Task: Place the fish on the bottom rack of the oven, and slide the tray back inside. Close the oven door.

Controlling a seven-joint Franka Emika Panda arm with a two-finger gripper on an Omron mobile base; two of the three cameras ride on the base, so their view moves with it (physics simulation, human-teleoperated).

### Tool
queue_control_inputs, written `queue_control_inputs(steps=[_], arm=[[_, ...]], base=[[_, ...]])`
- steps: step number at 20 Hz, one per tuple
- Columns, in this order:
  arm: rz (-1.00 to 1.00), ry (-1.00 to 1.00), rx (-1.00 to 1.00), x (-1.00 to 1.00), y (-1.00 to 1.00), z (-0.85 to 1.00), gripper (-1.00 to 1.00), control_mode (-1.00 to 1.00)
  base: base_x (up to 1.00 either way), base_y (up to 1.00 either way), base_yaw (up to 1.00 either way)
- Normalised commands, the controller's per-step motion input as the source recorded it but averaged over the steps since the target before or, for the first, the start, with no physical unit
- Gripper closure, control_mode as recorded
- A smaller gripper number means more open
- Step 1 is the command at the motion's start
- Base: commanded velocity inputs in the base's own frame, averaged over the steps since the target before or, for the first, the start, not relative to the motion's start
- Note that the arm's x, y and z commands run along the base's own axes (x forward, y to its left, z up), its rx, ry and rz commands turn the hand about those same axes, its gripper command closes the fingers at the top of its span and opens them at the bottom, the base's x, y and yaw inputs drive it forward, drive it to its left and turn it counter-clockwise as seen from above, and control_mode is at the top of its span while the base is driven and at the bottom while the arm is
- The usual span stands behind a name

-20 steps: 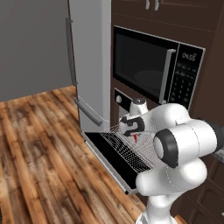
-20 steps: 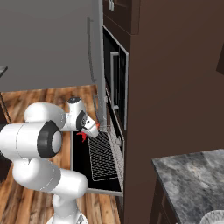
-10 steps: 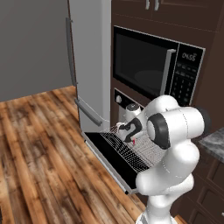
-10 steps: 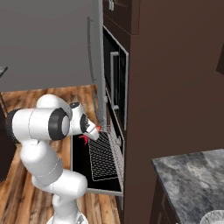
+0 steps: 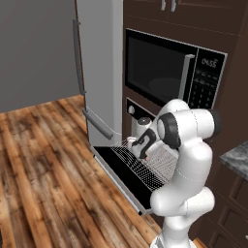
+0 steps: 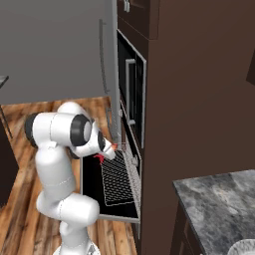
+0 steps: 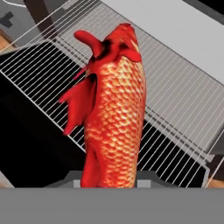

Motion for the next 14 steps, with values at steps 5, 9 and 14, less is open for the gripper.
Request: queue_control_inputs(steps=[5, 9, 14], arm=[[-0.01, 0.00, 0.00, 0.48, 0.00, -0.30, 1.00, -1.00], [-0.02, 0.01, -0.02, 0.49, 0.10, -0.39, 1.00, -1.00], [-0.04, 0.04, -0.03, 0.47, 0.14, -0.44, 1.00, -1.00]], base=[[0.00, 0.00, 0.00], [0.00, 0.00, 0.00], [0.00, 0.00, 0.00]])
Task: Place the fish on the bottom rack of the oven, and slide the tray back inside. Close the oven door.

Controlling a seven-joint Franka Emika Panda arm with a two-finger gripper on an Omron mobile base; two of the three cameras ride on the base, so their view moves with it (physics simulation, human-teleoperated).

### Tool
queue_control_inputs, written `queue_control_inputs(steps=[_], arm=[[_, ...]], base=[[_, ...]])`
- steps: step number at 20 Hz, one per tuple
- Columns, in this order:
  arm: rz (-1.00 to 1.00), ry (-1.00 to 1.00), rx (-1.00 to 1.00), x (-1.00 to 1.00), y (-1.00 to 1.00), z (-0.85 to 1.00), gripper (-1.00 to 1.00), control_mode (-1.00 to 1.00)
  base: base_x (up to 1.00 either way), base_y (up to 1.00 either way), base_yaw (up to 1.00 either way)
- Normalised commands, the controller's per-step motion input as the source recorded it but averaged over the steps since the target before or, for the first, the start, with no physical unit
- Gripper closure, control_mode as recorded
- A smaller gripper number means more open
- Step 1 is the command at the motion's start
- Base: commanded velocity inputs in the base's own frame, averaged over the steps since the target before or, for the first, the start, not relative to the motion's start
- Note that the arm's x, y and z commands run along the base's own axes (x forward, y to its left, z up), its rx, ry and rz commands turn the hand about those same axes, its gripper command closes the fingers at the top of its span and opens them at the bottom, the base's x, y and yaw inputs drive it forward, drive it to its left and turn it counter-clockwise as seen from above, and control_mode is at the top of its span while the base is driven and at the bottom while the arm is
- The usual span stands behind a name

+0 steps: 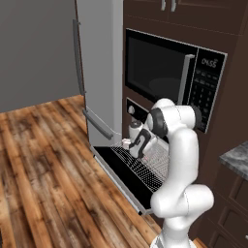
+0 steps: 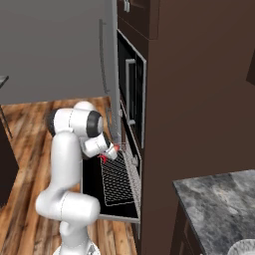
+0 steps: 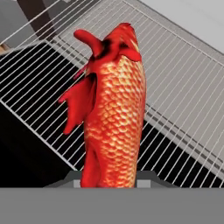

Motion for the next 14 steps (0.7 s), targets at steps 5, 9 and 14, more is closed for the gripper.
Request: queue_control_inputs(steps=[5, 9, 14], arm=[[-0.06, 0.06, -0.01, 0.20, 0.00, -0.53, 1.00, -1.00], [-0.04, 0.02, 0.00, 0.24, -0.02, -0.45, 1.00, -1.00], [-0.04, 0.00, 0.00, 0.23, -0.18, -0.31, 1.00, -1.00]], base=[[0.00, 0.00, 0.00], [0.00, 0.00, 0.00], [0.00, 0.00, 0.00]])
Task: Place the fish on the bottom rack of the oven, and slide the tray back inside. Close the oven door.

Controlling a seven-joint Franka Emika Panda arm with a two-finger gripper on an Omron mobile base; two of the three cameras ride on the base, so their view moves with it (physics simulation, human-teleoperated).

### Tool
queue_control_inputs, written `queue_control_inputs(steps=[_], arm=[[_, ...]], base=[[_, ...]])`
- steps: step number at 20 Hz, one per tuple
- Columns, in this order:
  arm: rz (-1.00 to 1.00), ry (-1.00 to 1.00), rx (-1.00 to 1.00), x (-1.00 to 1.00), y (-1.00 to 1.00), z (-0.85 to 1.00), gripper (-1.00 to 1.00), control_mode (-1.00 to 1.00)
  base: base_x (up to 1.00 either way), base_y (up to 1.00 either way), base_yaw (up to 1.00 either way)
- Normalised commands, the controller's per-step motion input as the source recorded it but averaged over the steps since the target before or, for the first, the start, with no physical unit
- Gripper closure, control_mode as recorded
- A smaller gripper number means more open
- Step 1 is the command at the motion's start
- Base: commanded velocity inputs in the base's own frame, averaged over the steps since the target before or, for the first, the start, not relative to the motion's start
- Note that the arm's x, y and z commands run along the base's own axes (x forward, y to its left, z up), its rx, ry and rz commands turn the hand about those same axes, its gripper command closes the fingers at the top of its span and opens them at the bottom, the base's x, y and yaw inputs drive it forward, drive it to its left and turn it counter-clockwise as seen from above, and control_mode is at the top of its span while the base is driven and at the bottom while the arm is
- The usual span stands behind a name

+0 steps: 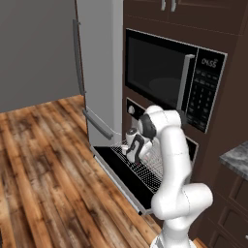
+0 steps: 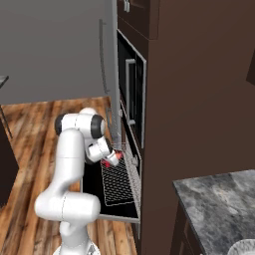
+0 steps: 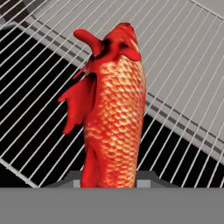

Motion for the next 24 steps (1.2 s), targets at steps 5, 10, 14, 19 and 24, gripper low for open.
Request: queue_control_inputs(steps=[5, 10, 14, 19, 24], arm=[[-0.02, 0.00, 0.00, 0.22, -0.22, -0.27, 1.00, -1.00], [0.00, 0.00, 0.00, 0.28, -0.19, -0.37, 1.00, -1.00], [0.00, 0.00, 0.00, 0.33, -0.05, -0.45, 1.00, -1.00], [0.00, 0.00, 0.00, 0.19, 0.00, -0.48, -1.00, -1.00], [-0.01, 0.00, 0.00, -0.15, 0.00, -0.04, -1.00, -1.00]], base=[[0.00, 0.00, 0.00], [0.00, 0.00, 0.00], [0.00, 0.00, 0.00], [0.00, 0.00, 0.00], [0.00, 0.00, 0.00]])
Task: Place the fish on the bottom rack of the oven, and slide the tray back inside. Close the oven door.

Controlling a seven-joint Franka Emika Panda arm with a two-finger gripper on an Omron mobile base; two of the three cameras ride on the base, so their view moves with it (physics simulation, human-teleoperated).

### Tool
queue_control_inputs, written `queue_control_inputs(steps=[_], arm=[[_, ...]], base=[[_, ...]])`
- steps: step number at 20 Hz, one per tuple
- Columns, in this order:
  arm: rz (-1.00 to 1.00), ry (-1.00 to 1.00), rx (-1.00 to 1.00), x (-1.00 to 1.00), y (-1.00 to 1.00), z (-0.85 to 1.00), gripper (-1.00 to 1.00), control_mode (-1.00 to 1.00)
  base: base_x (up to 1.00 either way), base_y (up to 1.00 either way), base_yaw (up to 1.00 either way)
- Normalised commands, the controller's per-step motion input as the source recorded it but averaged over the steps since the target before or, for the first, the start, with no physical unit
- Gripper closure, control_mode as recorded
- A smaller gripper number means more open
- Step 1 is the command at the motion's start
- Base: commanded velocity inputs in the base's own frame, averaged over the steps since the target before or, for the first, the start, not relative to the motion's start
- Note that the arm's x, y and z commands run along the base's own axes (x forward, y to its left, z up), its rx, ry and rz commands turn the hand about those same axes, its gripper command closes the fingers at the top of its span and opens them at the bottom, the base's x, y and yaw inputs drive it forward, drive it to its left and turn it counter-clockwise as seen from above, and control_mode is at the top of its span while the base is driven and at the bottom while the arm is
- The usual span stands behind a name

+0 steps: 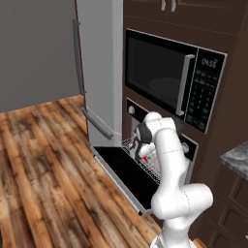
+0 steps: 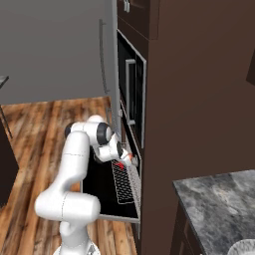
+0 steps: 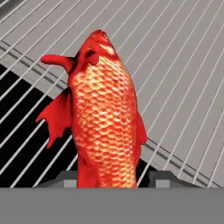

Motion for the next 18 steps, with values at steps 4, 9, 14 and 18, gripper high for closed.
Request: queue_control_inputs(steps=[4, 9, 14, 18], arm=[[-0.04, 0.00, 0.00, -0.37, 0.00, 0.00, -1.00, -1.00], [-0.07, -0.01, 0.00, -0.31, 0.00, 0.17, -1.00, -1.00], [-0.06, 0.00, 0.00, -0.24, 0.01, 0.61, -1.00, -1.00], [-0.08, 0.00, 0.00, -0.44, 0.28, 0.44, -1.00, -1.00]], base=[[0.00, 0.00, 0.00], [0.00, 0.00, 0.00], [0.00, 0.00, 0.00], [0.00, 0.00, 0.00]])
